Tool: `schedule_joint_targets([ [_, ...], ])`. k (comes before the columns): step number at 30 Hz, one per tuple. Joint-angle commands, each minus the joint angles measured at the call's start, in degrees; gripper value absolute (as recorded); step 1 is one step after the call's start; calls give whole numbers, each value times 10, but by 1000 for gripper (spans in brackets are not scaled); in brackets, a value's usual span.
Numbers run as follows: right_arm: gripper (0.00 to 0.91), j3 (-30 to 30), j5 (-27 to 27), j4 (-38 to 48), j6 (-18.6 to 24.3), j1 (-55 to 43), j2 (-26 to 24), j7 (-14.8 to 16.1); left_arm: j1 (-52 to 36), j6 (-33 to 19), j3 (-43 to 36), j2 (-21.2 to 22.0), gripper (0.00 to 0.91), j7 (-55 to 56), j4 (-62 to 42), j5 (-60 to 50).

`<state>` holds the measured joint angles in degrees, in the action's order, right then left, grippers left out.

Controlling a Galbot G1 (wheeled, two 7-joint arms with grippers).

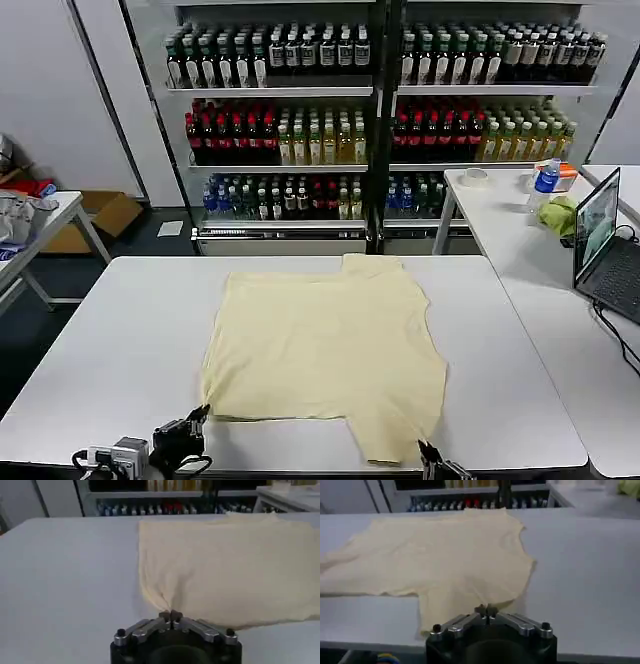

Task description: Fold and organize the clothes.

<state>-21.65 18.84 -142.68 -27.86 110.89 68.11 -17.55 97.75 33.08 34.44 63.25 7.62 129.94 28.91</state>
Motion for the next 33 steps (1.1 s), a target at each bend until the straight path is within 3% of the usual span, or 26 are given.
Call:
schedule_joint_targets([
  [1,0,-34,20,-30,-5,-60,-14,6,3,-1,17,-2,10,0,39,16],
  [5,0,-53,48,-14,-6,-107,-20,14,-18,-4,17,-15,10,-2,27,26],
  [20,0,-18,122,144,27,-311,-84,19,-113,-48,-7,-52,10,-5,-78,46],
  [33,0,30,129,228,23,-417,-104,25,-204,-72,-58,-71,10,-14,-152,11],
])
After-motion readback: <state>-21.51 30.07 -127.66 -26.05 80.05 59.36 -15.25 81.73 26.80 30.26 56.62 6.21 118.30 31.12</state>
